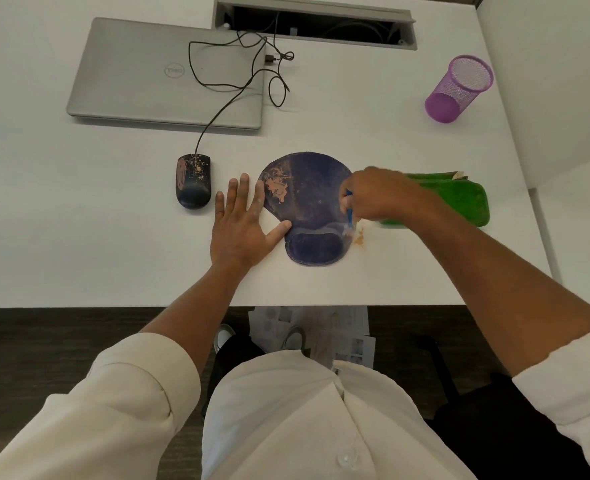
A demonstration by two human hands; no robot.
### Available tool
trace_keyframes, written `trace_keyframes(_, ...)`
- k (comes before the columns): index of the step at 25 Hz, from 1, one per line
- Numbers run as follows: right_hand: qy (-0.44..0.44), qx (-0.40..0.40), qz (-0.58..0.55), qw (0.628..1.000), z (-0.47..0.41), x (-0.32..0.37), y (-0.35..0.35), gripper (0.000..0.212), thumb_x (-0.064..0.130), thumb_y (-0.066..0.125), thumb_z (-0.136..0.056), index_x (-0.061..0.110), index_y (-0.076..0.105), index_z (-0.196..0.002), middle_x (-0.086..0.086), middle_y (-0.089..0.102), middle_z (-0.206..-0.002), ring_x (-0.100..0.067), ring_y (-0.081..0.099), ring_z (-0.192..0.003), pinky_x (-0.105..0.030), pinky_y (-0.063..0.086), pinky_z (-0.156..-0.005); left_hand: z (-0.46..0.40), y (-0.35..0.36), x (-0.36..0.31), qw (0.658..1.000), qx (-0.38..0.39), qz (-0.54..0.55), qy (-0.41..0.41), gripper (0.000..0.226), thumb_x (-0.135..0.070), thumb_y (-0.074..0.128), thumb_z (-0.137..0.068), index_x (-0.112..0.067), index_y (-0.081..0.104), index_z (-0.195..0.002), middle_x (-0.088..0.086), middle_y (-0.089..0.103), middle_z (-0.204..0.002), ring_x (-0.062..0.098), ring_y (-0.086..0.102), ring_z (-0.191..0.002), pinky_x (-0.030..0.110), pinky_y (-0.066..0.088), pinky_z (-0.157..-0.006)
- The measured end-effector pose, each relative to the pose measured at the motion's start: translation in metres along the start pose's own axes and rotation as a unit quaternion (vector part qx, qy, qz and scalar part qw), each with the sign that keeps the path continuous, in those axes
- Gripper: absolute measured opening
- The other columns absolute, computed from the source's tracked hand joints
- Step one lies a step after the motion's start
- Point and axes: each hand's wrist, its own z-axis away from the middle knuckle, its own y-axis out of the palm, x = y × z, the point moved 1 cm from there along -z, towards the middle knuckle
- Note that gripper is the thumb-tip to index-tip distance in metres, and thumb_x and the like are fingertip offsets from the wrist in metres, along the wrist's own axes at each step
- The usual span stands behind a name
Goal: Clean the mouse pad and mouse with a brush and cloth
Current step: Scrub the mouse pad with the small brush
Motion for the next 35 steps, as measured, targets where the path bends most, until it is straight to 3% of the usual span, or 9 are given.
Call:
trace_keyframes(3, -0.037, -0.017, -0.131, 0.99, 0.001, 0.006, 0.0, 0.02, 0.016, 0.055, -0.092, 0.027, 0.071, -0.089, 0.011, 0.071, -0.086, -0.007, 0.06, -0.079, -0.024, 0.04, -0.063, 0.0, 0.0, 0.0, 1.0, 0.0, 0.004, 0.001, 0.098, -0.085, 0.024, -0.091, -0.022, 0.005, -0.165, 0.008, -0.004, -0.172, 0.026, -0.01, -0.158, 0.048, -0.001, -0.128)
trace_keyframes(6, -0.008, -0.001, -0.037, 0.999, 0.005, 0.006, 0.012, 0.023, 0.015, 0.054, -0.09, 0.032, 0.068, -0.085, 0.013, 0.065, -0.086, -0.014, 0.06, -0.085, -0.028, 0.044, -0.066, 0.0, -0.001, 0.0, 1.0, -0.002, 0.001, 0.001, 0.098, -0.084, 0.025, -0.091, -0.023, 0.005, -0.165, 0.008, -0.004, -0.172, 0.026, -0.01, -0.158, 0.048, -0.002, -0.128)
trace_keyframes(8, 0.022, -0.055, -0.006, 0.998, 0.002, -0.002, 0.007, 0.021, 0.018, 0.053, -0.088, 0.033, 0.066, -0.084, 0.005, 0.067, -0.093, -0.021, 0.062, -0.086, -0.033, 0.047, -0.069, 0.0, 0.0, 0.0, 1.0, -0.001, 0.002, 0.002, 0.098, -0.085, 0.025, -0.091, -0.023, 0.004, -0.165, 0.008, -0.004, -0.172, 0.026, -0.009, -0.158, 0.048, -0.002, -0.128)
trace_keyframes(12, 0.011, -0.154, -0.168, 0.974, -0.006, 0.003, 0.002, 0.019, 0.021, 0.052, -0.096, 0.027, 0.07, -0.1, 0.002, 0.071, -0.1, -0.021, 0.064, -0.089, -0.038, 0.053, -0.079, 0.0, -0.001, 0.0, 1.0, -0.002, 0.006, 0.002, 0.099, -0.085, 0.023, -0.09, -0.023, 0.005, -0.165, 0.008, -0.004, -0.172, 0.026, -0.009, -0.158, 0.048, -0.001, -0.128)
trace_keyframes(17, 0.033, 0.02, -0.04, 0.998, -0.017, -0.003, -0.001, 0.013, 0.017, 0.071, -0.081, 0.03, 0.069, -0.081, 0.004, 0.07, -0.098, -0.02, 0.062, -0.09, -0.032, 0.046, -0.067, 0.0, 0.001, 0.0, 1.0, -0.007, 0.007, 0.001, 0.099, -0.086, 0.022, -0.09, -0.023, 0.005, -0.165, 0.007, -0.004, -0.172, 0.026, -0.01, -0.158, 0.048, -0.001, -0.128)
trace_keyframes(21, -0.006, -0.093, -0.15, 0.984, -0.021, 0.008, -0.014, 0.012, 0.021, 0.063, -0.091, 0.018, 0.072, -0.099, 0.002, 0.07, -0.1, -0.019, 0.062, -0.092, -0.035, 0.05, -0.079, 0.0, 0.0, 0.001, 1.0, -0.01, 0.007, 0.003, 0.1, -0.086, 0.021, -0.089, -0.023, 0.006, -0.165, 0.008, -0.003, -0.172, 0.026, -0.009, -0.158, 0.048, -0.001, -0.128)
trace_keyframes(26, 0.012, 0.088, -0.055, 0.995, -0.026, 0.0, -0.004, 0.008, 0.012, 0.069, -0.082, 0.017, 0.074, -0.084, 0.001, 0.072, -0.102, -0.021, 0.065, -0.095, -0.031, 0.049, -0.074, 0.0, 0.0, 0.0, 1.0, -0.011, 0.012, 0.001, 0.099, -0.085, 0.025, -0.09, -0.023, 0.007, -0.165, 0.007, -0.003, -0.172, 0.026, -0.009, -0.158, 0.048, -0.002, -0.128)
trace_keyframes(31, 0.029, -0.084, -0.14, 0.986, -0.025, -0.008, -0.016, 0.014, 0.02, 0.065, -0.09, 0.016, 0.074, -0.099, 0.0, 0.072, -0.1, -0.02, 0.063, -0.091, -0.031, 0.049, -0.076, 0.0, -0.001, -0.001, 1.0, -0.003, 0.007, 0.0, 0.098, -0.084, 0.028, -0.092, -0.023, 0.005, -0.165, 0.007, -0.004, -0.172, 0.026, -0.01, -0.158, 0.048, -0.001, -0.128)
trace_keyframes(35, 0.043, 0.09, -0.104, 0.99, -0.014, -0.025, -0.011, 0.015, 0.015, 0.061, -0.088, 0.018, 0.075, -0.086, 0.007, 0.077, -0.081, -0.014, 0.066, -0.085, -0.028, 0.05, -0.071, 0.001, -0.002, -0.001, 1.0, -0.005, 0.009, -0.002, 0.099, -0.086, 0.023, -0.089, -0.024, 0.005, -0.165, 0.007, -0.004, -0.172, 0.027, -0.009, -0.158, 0.049, -0.001, -0.128)
